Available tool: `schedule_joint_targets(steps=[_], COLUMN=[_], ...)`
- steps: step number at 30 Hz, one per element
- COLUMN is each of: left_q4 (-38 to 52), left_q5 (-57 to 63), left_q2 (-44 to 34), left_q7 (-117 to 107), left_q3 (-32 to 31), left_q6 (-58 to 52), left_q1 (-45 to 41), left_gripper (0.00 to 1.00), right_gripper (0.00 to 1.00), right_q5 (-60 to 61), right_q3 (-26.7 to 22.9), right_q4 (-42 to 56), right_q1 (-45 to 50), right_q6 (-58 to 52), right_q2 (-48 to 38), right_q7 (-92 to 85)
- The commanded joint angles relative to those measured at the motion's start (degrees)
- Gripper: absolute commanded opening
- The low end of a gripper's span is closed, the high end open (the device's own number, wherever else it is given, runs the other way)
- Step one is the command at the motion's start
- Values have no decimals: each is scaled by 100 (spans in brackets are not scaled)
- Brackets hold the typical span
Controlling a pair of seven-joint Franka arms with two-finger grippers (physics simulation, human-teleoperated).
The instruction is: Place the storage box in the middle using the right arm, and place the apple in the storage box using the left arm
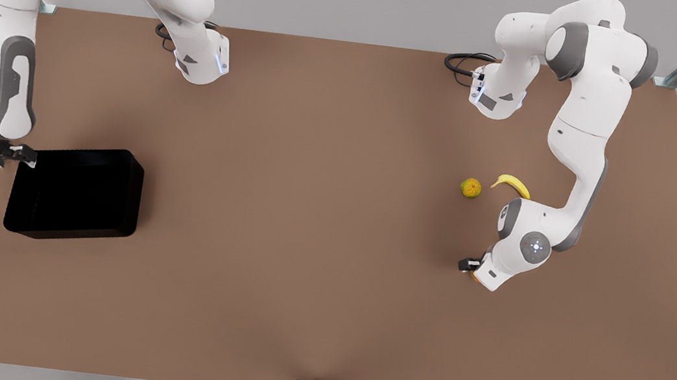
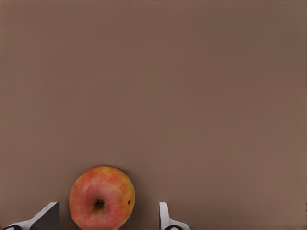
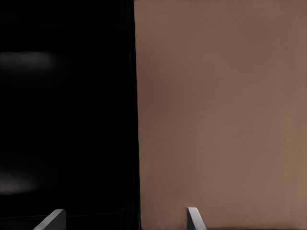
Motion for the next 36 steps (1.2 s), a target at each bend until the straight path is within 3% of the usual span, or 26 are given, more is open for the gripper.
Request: schedule_joint_targets(steps=[1, 4, 6, 15, 16, 17, 29, 36], left_q4=[0, 0, 0, 0, 0, 0, 0, 0], left_q5=[3, 3, 3, 3, 3, 3, 3, 3], left_q2=[0, 0, 0, 9, 9, 9, 9, 0], left_q7=[0, 0, 0, 0, 9, 17, 9, 17], left_q3=[2, 1, 2, -7, 1, 2, 2, -7], left_q6=[-5, -5, -5, -5, -5, -5, 4, -5], left_q1=[0, 0, 0, 0, 9, 9, -9, 35], left_gripper=[100, 100, 100, 100, 100, 100, 100, 100], right_gripper=[100, 100, 100, 100, 52, 21, 21, 21], right_q5=[43, 139, 957, 957, 957, 957, 957, 966], right_q3=[7, -11, -11, -125, -125, -125, -134, -125], right_q4=[-31, -39, -39, -48, -39, -31, -4, 250], right_q1=[1, -69, -104, -104, -104, -104, -69, -16], right_q6=[48, 83, 189, 461, 461, 443, 294, -637], right_q2=[-19, 68, 218, 719, 719, 710, 640, 297], right_q7=[-2, 16, 16, -626, -626, -757, -714, -177])
